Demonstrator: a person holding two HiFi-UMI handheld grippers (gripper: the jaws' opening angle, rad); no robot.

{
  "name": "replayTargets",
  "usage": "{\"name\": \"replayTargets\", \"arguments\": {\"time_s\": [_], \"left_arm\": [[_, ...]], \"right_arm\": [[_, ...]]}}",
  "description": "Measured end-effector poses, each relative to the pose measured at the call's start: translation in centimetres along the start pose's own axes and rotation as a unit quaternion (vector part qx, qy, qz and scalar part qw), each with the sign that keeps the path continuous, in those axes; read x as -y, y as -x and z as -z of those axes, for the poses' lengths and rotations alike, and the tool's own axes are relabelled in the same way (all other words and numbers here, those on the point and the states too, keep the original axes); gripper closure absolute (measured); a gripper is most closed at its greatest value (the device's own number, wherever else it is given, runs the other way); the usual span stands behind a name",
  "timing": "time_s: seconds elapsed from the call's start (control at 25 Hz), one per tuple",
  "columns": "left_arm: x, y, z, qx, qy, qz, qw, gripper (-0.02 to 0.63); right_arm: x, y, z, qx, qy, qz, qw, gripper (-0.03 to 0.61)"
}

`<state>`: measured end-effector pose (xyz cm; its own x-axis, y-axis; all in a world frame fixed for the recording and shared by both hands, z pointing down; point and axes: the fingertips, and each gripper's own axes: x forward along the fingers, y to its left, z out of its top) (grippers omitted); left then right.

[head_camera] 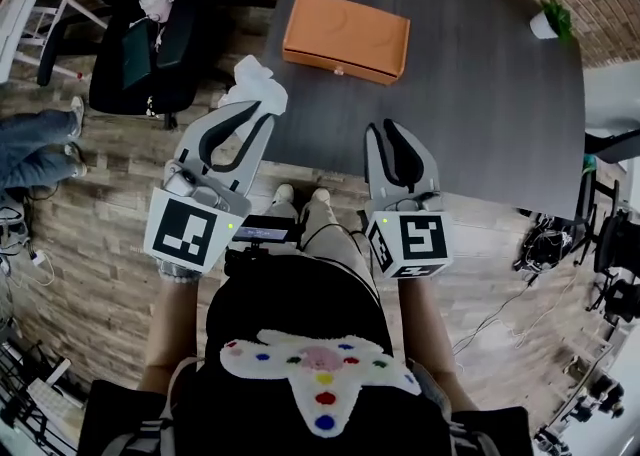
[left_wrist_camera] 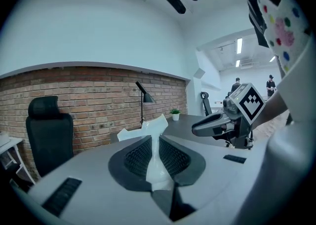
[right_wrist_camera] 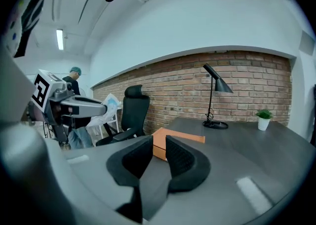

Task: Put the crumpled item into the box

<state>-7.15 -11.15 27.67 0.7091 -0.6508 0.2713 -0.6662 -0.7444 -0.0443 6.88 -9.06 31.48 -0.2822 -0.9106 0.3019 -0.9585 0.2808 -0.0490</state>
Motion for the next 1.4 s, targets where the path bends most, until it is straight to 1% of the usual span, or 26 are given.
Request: {"name": "replayTargets", "arguments": {"time_s": [0.12, 0.2, 0.4, 0.68, 1.08, 1.16, 1.4], "left_arm": [[-0.8, -0.3, 0.4, -0.001, 0.008, -0.007, 0.9999, 0.568], [-1.4, -0.5, 0.7, -0.002, 0.010, -0.012, 0.9999, 0.568], [-2.2, -1.4, 1.9, -0.015, 0.018, -0.019, 0.9995, 0.568], [-3.3, -2.7, 3.3, -0.030, 0.026, -0.024, 0.9989, 0.568], [-4.1, -4.0, 5.0, -0.042, 0.037, -0.028, 0.9980, 0.568], [-4.2, -4.1, 5.4, -0.044, 0.037, -0.030, 0.9979, 0.568], [-4.2, -4.2, 6.4, -0.054, 0.038, -0.030, 0.9973, 0.568]], "right_arm": [[0.0, -1.3, 0.7, -0.011, 0.003, -0.007, 1.000, 0.503], [-0.1, -2.2, 1.1, -0.017, 0.003, -0.011, 1.000, 0.491], [0.7, -4.4, 2.6, -0.033, -0.005, -0.014, 0.999, 0.491], [1.4, -7.8, 5.2, -0.062, 0.000, -0.026, 0.998, 0.491], [2.4, -12.0, 8.7, -0.101, 0.011, -0.027, 0.994, 0.489], [2.4, -12.9, 9.5, -0.108, 0.011, -0.029, 0.994, 0.474], [2.6, -15.2, 11.0, -0.123, 0.009, -0.023, 0.992, 0.471]]}}
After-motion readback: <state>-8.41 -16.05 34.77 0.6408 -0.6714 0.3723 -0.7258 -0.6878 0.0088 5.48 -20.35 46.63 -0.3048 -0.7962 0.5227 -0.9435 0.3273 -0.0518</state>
